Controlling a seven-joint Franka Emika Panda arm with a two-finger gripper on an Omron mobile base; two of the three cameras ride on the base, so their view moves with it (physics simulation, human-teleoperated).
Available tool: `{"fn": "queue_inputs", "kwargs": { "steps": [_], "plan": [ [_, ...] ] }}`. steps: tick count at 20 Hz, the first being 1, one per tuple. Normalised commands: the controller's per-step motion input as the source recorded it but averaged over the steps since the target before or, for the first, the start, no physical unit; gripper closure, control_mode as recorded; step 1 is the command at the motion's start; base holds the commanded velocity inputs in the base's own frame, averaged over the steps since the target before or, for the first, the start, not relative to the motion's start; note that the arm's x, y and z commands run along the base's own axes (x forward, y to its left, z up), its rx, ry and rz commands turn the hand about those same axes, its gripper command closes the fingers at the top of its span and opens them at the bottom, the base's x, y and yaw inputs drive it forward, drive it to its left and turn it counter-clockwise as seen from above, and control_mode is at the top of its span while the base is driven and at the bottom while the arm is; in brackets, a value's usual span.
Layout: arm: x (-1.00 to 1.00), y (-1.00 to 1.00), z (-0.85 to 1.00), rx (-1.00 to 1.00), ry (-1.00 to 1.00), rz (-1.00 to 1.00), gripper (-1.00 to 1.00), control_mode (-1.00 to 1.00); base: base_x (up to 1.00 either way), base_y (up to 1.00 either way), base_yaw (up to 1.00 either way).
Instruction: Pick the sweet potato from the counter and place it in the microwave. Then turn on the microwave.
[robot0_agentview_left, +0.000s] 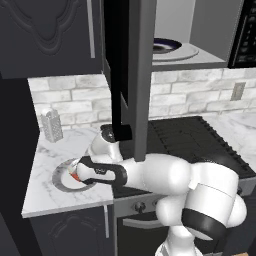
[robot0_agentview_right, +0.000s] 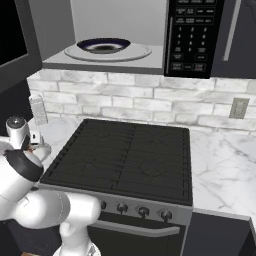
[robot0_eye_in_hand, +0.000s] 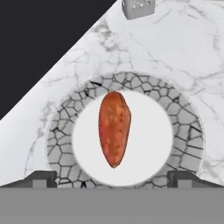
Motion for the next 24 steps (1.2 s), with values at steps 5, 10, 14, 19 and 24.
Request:
{"fn": "queue_inputs", "kwargs": {
  "steps": [5, 10, 14, 19, 24],
  "plan": [
    [0.15, 0.11, -0.08, -0.02, 0.00, -0.01, -1.00, -1.00, 0.00, 0.00, 0.00],
    [0.19, 0.12, -0.13, -0.02, 0.00, -0.01, -1.00, -1.00, 0.00, 0.00, 0.00],
    [0.12, 0.10, -0.18, -0.02, 0.01, -0.01, -1.00, -1.00, 0.00, 0.00, 0.00],
    [0.16, 0.06, -0.13, -0.01, 0.01, -0.02, -1.00, -1.00, 0.00, 0.00, 0.00],
    [0.15, 0.05, -0.13, -0.01, 0.01, -0.02, -1.00, -1.00, 0.00, 0.00, 0.00]
  ]
}}
